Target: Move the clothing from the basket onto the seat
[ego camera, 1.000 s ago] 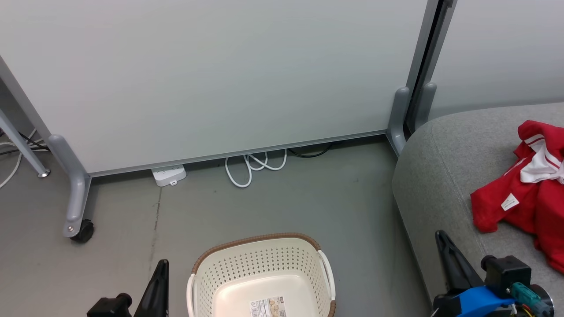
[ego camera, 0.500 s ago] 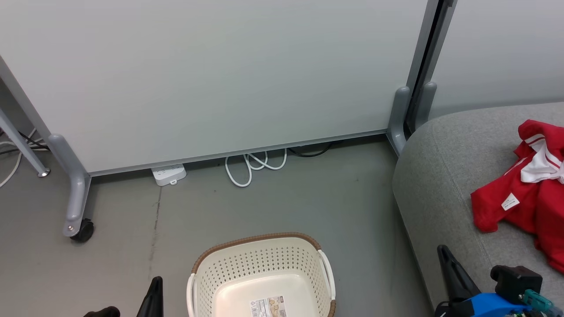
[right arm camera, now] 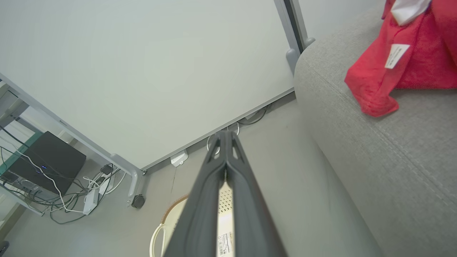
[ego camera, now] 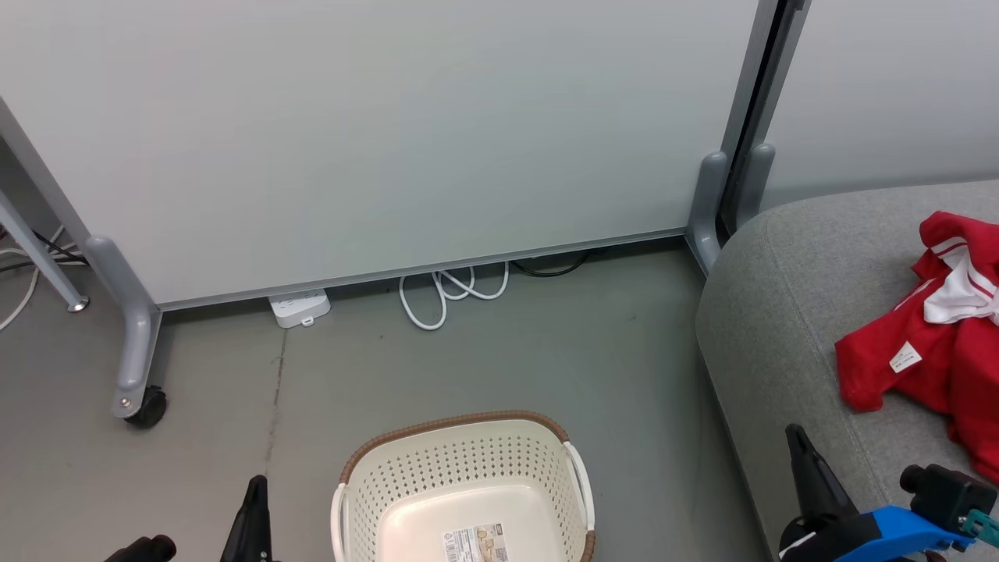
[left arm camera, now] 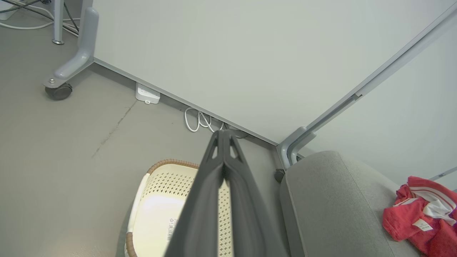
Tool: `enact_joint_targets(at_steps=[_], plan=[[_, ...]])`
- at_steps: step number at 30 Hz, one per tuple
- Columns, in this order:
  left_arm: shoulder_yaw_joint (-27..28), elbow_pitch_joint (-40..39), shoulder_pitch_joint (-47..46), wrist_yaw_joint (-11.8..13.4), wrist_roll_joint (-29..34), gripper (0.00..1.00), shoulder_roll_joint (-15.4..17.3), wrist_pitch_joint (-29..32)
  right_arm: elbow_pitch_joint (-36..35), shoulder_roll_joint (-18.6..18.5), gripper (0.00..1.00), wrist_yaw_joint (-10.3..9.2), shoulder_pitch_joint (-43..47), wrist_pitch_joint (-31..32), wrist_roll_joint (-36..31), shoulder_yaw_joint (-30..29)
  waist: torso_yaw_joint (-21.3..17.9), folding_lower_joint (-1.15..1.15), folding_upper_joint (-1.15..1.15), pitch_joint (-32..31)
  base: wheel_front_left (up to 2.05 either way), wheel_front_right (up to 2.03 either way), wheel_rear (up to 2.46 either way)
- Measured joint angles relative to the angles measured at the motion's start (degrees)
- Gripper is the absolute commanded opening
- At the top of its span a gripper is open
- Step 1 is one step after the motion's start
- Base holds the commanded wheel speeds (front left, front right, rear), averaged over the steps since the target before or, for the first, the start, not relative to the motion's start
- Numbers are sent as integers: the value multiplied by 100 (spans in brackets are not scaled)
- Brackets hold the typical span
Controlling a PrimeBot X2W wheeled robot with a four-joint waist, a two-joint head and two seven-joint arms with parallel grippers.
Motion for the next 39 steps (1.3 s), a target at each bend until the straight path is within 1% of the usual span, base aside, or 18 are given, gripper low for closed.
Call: enact_joint_targets(at_steps=[20, 39], plan=[[227, -199, -137, -41, -1515, 0, 11, 409, 129, 31, 0, 0, -221, 138, 1712, -126, 12, 0, 0, 22, 0, 0, 0], [380, -357, -248, -48, -2689, 0, 24, 731, 227, 51, 0, 0, -435, 250, 3038, -222, 23, 0, 0, 43, 0, 0, 0]])
